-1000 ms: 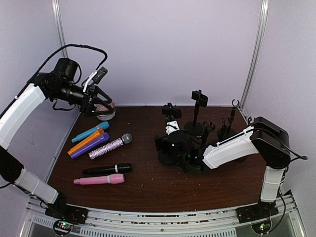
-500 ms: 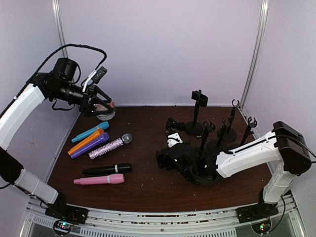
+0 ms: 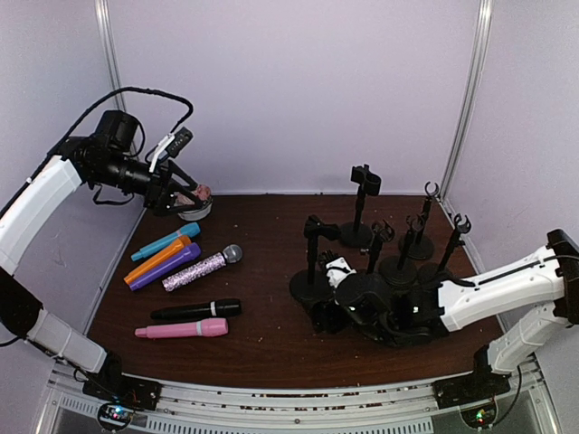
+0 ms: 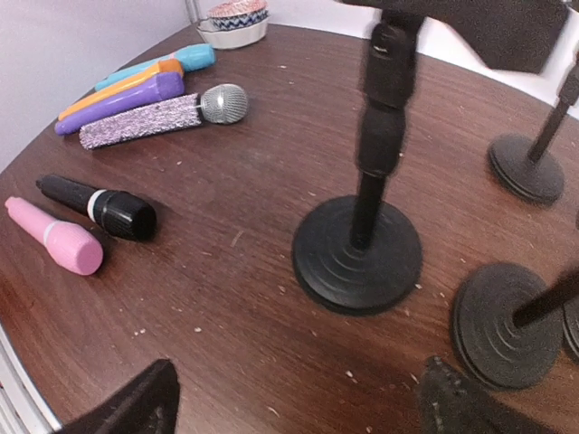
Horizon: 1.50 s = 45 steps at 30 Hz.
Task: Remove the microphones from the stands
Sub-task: Place the microphone stand at the center of the board, then reset both arms
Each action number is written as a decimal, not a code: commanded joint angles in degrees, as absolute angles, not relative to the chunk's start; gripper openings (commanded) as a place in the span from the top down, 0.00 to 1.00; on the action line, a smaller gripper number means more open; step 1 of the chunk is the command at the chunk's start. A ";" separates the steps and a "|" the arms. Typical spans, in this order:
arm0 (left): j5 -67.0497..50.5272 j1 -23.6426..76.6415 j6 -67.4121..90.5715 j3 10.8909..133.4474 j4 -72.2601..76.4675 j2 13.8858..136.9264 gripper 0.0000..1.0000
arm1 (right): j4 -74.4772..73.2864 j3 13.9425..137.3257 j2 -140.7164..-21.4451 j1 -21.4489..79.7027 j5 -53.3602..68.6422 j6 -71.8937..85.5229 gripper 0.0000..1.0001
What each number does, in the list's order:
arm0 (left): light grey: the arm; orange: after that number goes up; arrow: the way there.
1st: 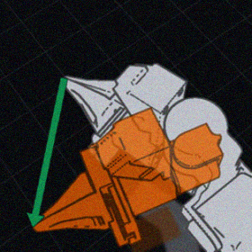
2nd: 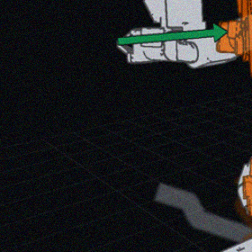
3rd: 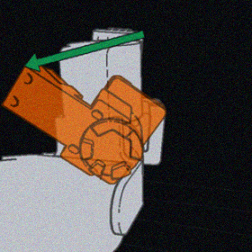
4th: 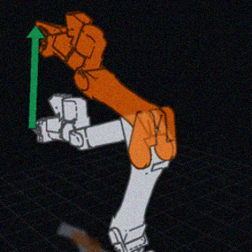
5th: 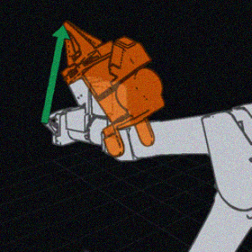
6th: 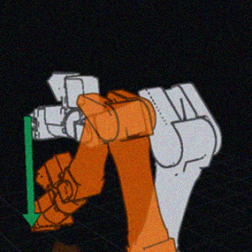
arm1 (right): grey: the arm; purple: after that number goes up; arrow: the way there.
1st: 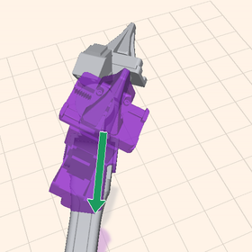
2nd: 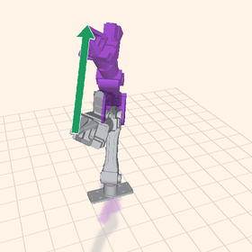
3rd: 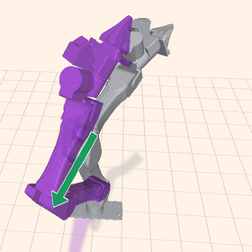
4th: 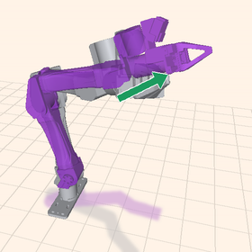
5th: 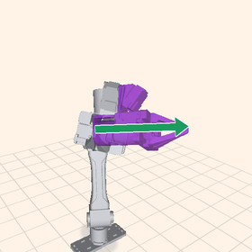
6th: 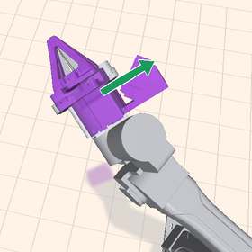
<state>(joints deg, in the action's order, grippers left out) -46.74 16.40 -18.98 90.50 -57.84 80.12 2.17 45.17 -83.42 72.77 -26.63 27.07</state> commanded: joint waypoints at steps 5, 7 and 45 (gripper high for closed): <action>-37.37 6.27 -22.25 76.71 -48.24 77.59 0.02 | -0.85 29.61 -60.56 64.57 -34.96 35.03 0.00; -35.73 3.71 -21.89 72.62 -44.21 76.60 0.02 | -2.71 27.97 -55.37 61.24 -36.45 33.36 0.00; -5.04 -2.79 -5.37 25.89 43.44 79.38 0.02 | 56.71 6.42 -60.20 9.37 -37.12 3.75 0.00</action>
<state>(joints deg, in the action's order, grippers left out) -6.04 0.51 -10.37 26.24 33.98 78.26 45.65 5.41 -55.44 12.19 -42.06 4.86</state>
